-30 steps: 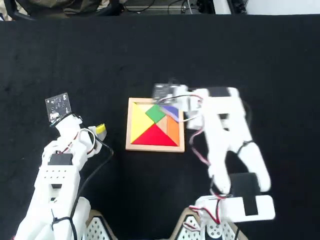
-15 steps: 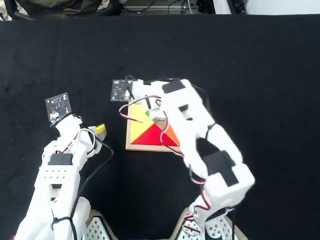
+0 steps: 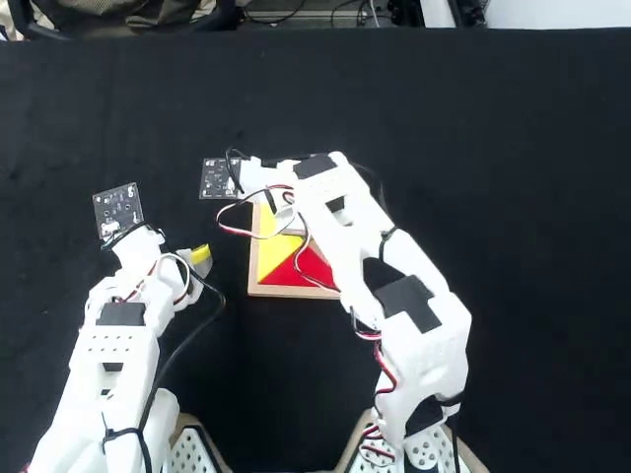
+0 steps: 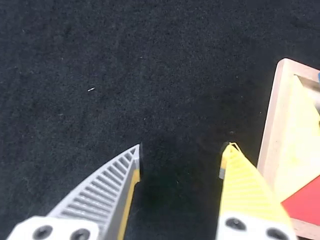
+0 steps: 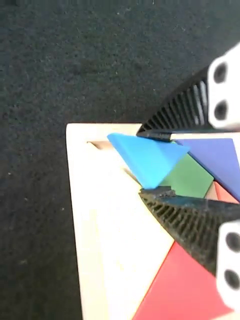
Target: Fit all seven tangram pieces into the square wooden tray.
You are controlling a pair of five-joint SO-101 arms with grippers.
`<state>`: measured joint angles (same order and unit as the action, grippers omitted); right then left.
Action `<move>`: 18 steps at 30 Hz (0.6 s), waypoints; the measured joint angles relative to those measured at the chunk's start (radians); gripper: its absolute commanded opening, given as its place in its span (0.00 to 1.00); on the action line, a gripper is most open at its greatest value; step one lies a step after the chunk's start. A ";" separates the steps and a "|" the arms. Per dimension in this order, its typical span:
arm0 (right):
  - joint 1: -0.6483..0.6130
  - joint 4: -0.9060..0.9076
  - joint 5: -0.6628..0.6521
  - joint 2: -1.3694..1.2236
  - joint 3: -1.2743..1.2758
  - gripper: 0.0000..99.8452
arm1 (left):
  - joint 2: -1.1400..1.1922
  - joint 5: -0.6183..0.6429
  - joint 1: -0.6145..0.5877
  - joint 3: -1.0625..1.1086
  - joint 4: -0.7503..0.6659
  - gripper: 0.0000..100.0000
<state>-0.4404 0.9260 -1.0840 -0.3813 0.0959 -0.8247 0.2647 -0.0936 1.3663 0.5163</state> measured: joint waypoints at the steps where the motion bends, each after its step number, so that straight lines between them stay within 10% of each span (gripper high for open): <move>1: 0.000 0.005 0.000 0.000 0.000 0.24 | 0.000 0.000 0.002 0.000 0.000 0.26; 11: 0.000 0.020 0.000 0.000 0.000 0.28 | 0.000 0.000 0.005 0.000 0.000 0.26; 18: 0.038 0.181 0.037 0.087 -0.115 0.04 | 0.000 0.000 0.005 0.000 0.000 0.26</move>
<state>-0.4020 1.1070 -1.0472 -0.2938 -0.0192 -0.8247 0.2647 -0.0890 1.3663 0.5163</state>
